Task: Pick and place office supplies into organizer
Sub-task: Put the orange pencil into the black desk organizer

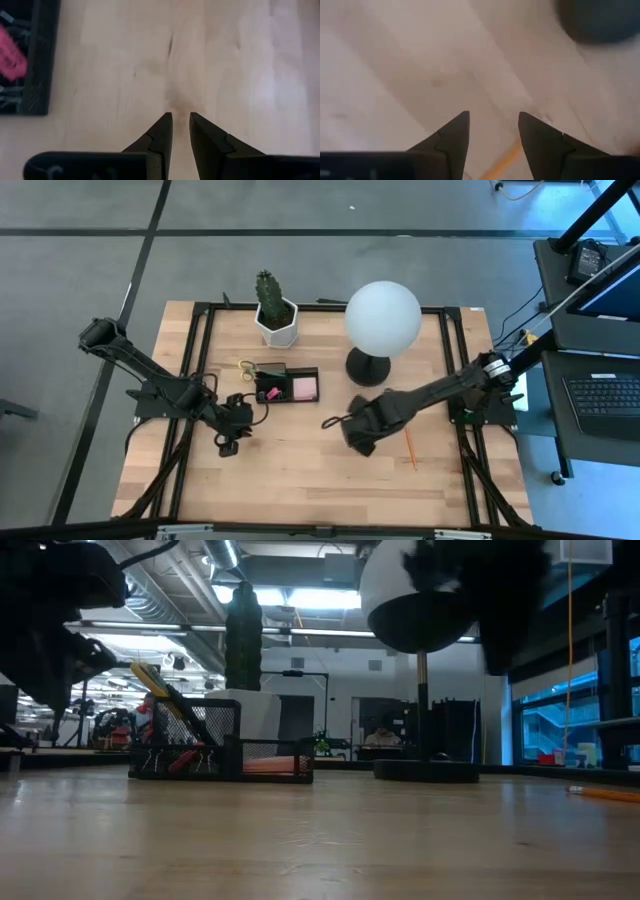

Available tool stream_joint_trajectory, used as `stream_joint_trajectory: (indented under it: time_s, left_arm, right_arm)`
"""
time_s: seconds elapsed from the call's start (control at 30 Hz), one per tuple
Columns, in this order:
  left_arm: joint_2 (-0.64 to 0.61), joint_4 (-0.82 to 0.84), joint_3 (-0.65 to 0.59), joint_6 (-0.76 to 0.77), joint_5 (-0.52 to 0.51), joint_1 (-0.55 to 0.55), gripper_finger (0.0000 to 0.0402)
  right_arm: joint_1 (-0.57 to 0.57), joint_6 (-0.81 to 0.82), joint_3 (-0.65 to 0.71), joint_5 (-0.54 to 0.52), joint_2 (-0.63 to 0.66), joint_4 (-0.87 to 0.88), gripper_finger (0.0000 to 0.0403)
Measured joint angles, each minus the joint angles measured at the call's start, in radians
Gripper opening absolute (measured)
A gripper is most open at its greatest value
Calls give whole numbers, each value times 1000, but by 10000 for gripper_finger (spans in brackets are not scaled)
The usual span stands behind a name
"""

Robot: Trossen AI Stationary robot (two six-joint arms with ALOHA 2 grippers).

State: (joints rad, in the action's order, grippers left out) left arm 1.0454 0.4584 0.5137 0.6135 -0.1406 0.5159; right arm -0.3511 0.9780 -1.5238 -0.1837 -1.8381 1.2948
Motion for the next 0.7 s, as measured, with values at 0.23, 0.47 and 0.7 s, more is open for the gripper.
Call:
stream_joint_trajectory:
  time_s: [0.23, 0.47, 0.7]
  left_arm:
    - [0, -46, 0, -43, 3, 0, 61]
    - [0, -43, 0, -43, 4, 0, 61]
    - [0, -43, 0, -43, 4, 0, 61]
  right_arm:
    - [8, 144, 189, 76, 98, 41, 171]
    - [99, 170, 521, 116, 312, -269, 171]
    - [160, 195, 717, 126, 362, -371, 171]
